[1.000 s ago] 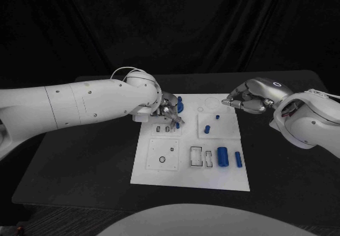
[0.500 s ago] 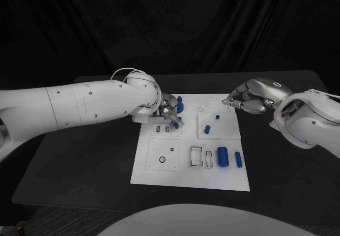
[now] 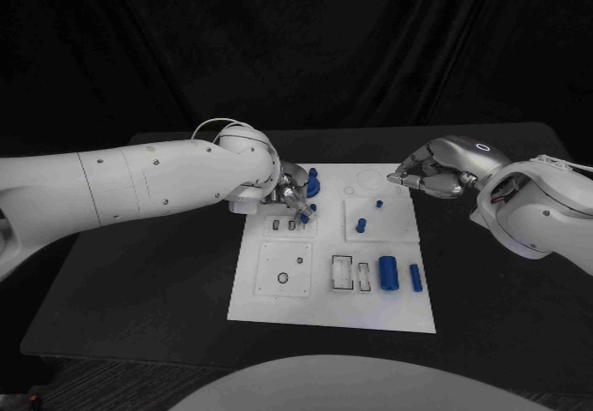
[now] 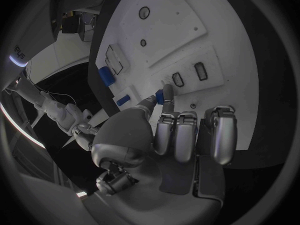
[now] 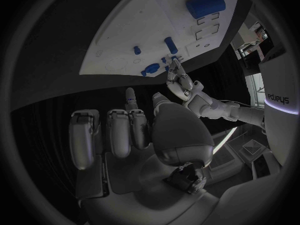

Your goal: Assemble the parts on the task board

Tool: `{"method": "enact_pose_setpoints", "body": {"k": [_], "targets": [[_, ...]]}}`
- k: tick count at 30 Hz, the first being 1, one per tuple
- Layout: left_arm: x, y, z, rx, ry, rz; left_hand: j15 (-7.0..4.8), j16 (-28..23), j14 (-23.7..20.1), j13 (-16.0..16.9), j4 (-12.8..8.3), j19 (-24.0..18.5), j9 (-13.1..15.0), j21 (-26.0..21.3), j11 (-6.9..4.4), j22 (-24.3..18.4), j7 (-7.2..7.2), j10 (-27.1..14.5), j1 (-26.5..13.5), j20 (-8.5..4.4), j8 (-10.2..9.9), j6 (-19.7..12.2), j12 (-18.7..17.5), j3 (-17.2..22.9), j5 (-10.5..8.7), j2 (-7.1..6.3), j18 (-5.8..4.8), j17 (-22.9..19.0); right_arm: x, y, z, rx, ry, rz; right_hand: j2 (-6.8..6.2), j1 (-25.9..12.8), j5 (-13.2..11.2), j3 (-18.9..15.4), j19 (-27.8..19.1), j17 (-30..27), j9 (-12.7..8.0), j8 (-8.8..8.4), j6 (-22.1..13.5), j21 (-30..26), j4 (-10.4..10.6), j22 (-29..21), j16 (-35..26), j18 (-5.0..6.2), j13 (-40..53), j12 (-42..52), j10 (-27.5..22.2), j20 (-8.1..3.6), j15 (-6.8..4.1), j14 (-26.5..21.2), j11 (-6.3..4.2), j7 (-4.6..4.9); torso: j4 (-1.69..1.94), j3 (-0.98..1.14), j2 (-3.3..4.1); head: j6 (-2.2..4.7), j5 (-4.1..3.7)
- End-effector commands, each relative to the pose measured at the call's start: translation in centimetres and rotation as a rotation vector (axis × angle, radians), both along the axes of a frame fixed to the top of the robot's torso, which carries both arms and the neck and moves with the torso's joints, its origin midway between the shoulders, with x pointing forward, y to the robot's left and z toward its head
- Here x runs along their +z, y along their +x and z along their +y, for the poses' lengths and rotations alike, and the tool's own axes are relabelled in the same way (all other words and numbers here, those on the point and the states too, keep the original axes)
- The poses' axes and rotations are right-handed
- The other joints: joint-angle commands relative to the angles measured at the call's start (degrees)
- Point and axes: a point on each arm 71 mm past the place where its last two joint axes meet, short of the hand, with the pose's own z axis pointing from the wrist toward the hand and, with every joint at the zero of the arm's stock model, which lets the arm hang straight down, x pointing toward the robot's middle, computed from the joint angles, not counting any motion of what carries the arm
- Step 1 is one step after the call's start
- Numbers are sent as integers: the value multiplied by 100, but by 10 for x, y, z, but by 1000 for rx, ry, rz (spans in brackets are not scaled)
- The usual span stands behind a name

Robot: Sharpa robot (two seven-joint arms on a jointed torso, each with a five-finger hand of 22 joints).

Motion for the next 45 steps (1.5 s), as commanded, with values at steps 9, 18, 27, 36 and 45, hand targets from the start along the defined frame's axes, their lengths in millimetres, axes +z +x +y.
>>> {"method": "enact_pose_setpoints", "body": {"k": [9,18,27,36,45], "targets": [[-2,-1,5,0,-4,10,-9,15,605,1507,-272,-21,122,-54,-13,926,11,589,-221,-14,-157,94,16,704,230,-227,55,1509,-3,0,-2,-13,-9,11,15,139,61,4,591,495,-16,-46,50,11,-44,1496,-3,-38,711,-35,288,49,28,426,48,0,-3,4,1,-1,-23],[-1,-1,13,19,-11,1,-2,15,605,1507,-640,-16,352,-83,-15,951,25,589,-505,-21,-236,121,16,1610,649,-448,59,1509,-4,0,-3,-19,-13,17,18,174,73,10,579,488,-19,-50,52,-9,-46,1489,-6,-32,673,-69,273,51,29,425,50,2,-1,4,-1,-1,-5],[0,-3,22,41,-26,-15,-6,15,605,1507,-754,-10,474,-94,-8,966,37,589,-669,-14,-244,133,16,1984,752,-463,57,1509,-5,0,-5,-26,-18,24,27,227,87,23,573,490,-23,-55,60,-18,-48,1485,-5,-29,631,-107,255,52,32,424,52,6,-2,6,2,-1,23],[1,-6,28,55,-35,-25,-6,15,605,1507,-777,-26,512,-111,-4,958,40,589,-740,-11,-250,131,16,2086,783,-469,62,1509,-5,0,-5,-29,-22,30,28,241,89,25,565,486,-24,-56,62,-31,-48,1480,-7,-25,599,-136,242,53,32,424,53,7,2,3,1,-1,70],[-2,-10,37,159,-8,4,-8,15,605,1507,-696,-4,547,-112,-7,975,35,589,-1054,-5,-298,170,16,2175,685,-521,59,1509,-6,-1,-4,-31,-25,35,26,280,95,30,554,479,-28,-61,66,-51,-49,1473,-10,-20,535,-194,214,55,34,422,55,9,7,3,1,-1,96]]}}
